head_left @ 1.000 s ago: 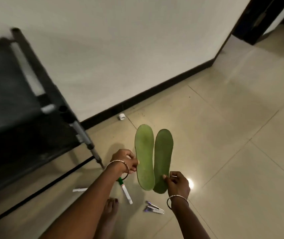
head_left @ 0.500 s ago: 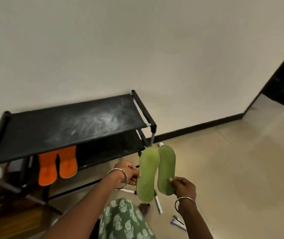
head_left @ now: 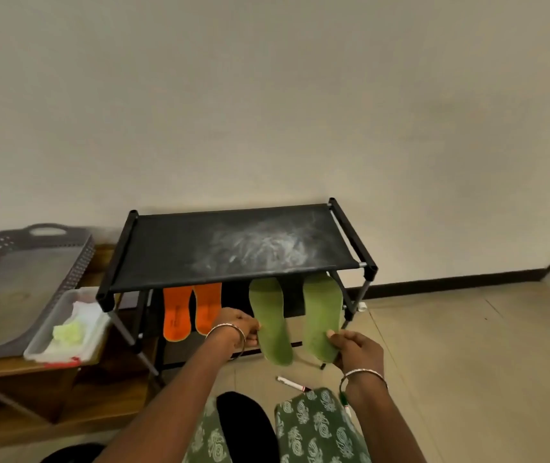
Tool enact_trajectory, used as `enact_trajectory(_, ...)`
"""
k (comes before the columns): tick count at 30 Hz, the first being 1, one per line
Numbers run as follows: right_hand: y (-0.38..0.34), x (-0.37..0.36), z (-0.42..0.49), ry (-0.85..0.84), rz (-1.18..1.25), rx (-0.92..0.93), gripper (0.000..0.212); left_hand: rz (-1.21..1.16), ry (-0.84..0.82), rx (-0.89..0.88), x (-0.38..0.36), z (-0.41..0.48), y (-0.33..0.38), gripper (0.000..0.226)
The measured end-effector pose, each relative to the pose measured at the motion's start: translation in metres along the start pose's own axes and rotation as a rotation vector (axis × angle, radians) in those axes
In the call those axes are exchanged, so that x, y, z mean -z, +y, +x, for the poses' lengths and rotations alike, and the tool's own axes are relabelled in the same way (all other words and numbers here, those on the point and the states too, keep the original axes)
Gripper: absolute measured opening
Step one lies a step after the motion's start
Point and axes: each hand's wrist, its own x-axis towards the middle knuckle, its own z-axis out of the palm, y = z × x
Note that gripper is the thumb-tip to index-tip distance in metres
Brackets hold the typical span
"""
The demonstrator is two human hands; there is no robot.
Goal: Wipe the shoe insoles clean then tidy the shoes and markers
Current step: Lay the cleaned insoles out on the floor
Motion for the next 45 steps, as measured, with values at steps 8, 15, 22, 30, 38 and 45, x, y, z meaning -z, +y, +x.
enact_trajectory(8,0.009,-0.089,0.056,-0.032,-0.193,0.069,0.016,-0.094,0.124,-0.042,0.017,0.073,-0.008,0.021)
enact_trajectory(15,0.028,-0.119,0.111,-0.004,-0.349,0.048,0.012,-0.001,0.192,-0.042,0.024,0.191,-0.048,0.017)
enact_trajectory(22,0.043,-0.138,0.126,-0.023,-0.557,0.097,0.013,0.224,0.305,-0.054,0.025,0.250,-0.087,0.059)
enact_trajectory(30,0.033,-0.116,0.093,-0.066,-0.716,0.164,0.018,0.484,0.410,-0.213,0.018,0.084,-0.035,0.016)
enact_trajectory(38,0.014,-0.081,0.023,-0.145,-0.785,0.197,0.017,0.448,0.397,-0.282,0.013,0.011,-0.018,0.012)
enact_trajectory(45,0.039,-0.082,0.018,-0.228,-0.852,0.004,0.021,0.479,0.314,-0.202,-0.002,0.003,-0.035,0.019)
